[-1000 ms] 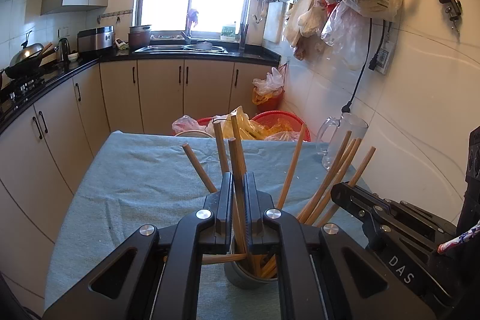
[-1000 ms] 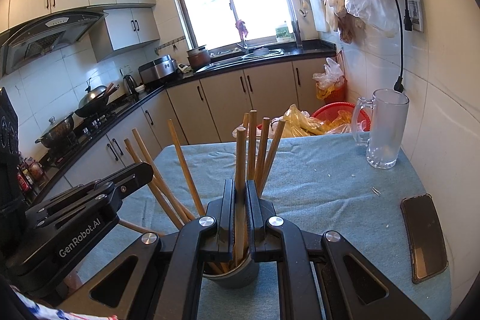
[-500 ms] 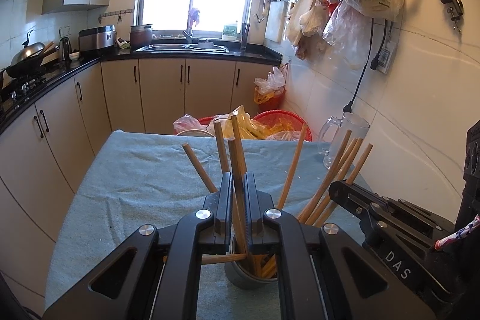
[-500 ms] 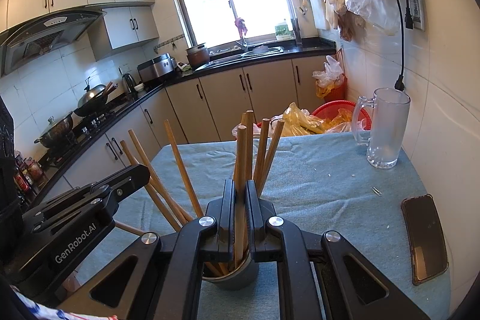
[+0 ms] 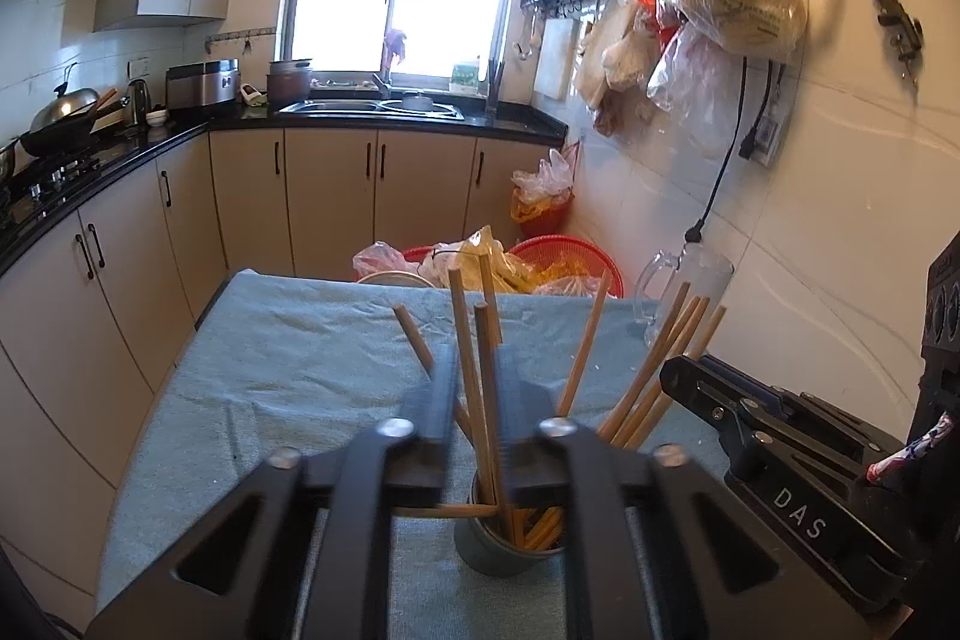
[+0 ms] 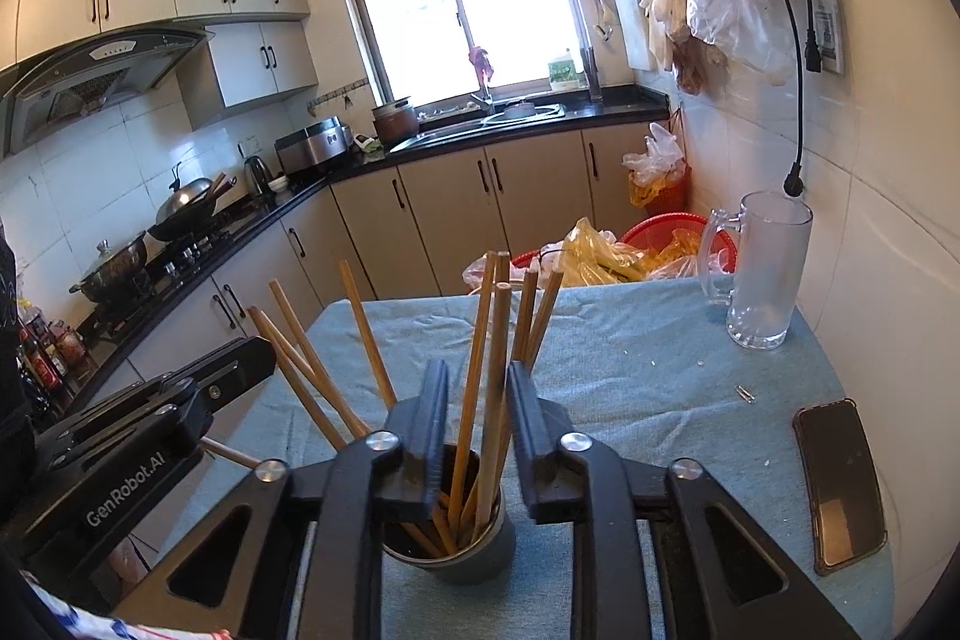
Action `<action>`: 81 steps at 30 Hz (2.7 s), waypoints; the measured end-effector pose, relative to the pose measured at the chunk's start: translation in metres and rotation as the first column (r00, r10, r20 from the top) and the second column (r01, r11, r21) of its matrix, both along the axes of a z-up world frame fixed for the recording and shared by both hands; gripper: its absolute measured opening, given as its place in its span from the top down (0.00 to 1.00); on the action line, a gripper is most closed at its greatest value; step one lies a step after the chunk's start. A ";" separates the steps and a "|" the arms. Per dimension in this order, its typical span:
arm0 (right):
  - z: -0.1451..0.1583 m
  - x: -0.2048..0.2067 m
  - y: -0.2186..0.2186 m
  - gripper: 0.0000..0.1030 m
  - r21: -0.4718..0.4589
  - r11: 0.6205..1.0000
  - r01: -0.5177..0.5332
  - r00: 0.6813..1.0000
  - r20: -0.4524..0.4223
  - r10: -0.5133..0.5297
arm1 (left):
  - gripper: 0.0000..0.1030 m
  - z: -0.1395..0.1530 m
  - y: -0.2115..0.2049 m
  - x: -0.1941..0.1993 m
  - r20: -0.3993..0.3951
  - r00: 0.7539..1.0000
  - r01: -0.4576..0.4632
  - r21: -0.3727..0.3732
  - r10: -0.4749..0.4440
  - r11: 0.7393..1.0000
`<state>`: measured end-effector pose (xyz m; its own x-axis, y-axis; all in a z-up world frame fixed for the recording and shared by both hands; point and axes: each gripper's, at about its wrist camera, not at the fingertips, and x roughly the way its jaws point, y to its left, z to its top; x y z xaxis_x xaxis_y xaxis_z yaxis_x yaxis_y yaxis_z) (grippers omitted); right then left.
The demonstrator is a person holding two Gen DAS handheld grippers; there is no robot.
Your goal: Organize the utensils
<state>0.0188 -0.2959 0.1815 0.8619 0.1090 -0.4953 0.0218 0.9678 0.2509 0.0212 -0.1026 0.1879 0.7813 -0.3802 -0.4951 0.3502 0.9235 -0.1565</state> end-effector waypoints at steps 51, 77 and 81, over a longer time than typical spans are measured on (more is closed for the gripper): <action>-0.005 -0.192 0.038 0.31 -0.096 0.985 0.144 0.989 0.039 -0.141 | 0.00 -0.001 0.079 -0.207 0.169 0.948 -0.287 0.080 0.271 0.954; -0.049 -0.187 0.030 0.27 -0.231 0.955 0.186 0.975 -0.073 -0.208 | 0.00 -0.065 0.060 -0.177 -0.106 0.970 -0.202 0.150 0.219 0.968; -0.054 -0.186 0.024 0.27 -0.230 0.954 0.193 0.972 -0.091 -0.219 | 0.00 -0.069 0.050 -0.176 -0.100 0.974 -0.181 0.188 0.202 0.965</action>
